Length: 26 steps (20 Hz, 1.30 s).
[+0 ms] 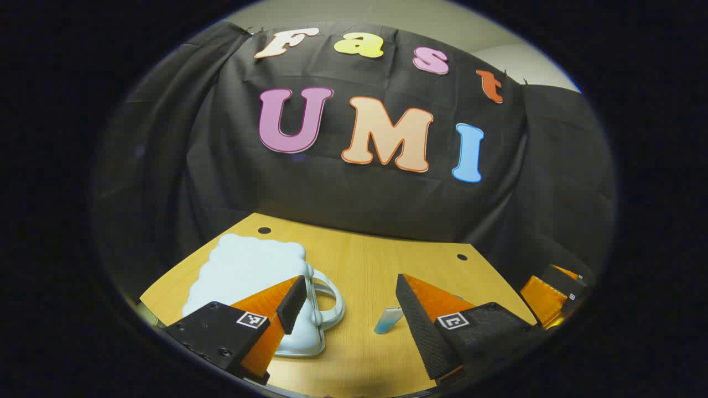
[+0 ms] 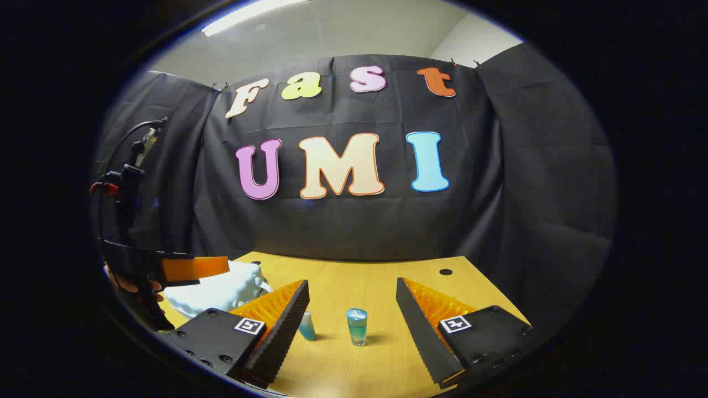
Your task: First open the suitcase, pack the skin care products into it, and then close the suitcase.
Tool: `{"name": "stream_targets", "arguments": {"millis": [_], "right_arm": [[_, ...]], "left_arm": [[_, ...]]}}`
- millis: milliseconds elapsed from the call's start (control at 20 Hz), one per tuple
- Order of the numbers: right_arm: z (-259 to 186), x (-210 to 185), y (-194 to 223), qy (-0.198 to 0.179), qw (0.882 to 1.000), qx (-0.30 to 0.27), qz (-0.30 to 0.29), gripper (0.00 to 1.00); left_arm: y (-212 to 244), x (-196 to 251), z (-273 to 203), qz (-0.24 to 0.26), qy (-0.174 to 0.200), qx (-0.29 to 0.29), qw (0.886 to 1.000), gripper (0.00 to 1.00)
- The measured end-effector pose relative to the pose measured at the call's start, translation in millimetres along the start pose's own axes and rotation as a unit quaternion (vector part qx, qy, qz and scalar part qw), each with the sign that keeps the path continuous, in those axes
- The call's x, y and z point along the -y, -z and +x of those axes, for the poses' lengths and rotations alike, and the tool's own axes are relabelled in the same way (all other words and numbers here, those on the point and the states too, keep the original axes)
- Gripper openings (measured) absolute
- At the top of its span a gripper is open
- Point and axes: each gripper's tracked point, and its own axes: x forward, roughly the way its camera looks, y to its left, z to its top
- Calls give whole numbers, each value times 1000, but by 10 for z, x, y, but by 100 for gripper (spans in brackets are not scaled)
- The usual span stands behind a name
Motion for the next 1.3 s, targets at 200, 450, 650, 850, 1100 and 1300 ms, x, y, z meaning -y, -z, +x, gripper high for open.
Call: {"name": "stream_targets", "arguments": {"millis": [200,450,650,850,1100,1300], "right_arm": [[-35,143,67,13,1000,-11,-7,99],[-64,274,152,26,999,-27,-6,99],[-97,376,211,39,998,-34,-19,99],[-107,441,280,44,998,-42,-19,99],[-69,509,279,47,998,-42,-17,99],[-58,611,315,57,997,-46,-13,99]], "left_arm": [[19,16,305,-13,13,-40,999,96],[20,44,827,-40,24,-91,995,96],[280,-59,1149,-27,10,-158,987,95],[575,-101,1395,-20,-1,-226,974,95],[885,-108,1543,-26,-12,-297,954,93],[1059,-212,1590,-18,-48,-344,938,82]]}}
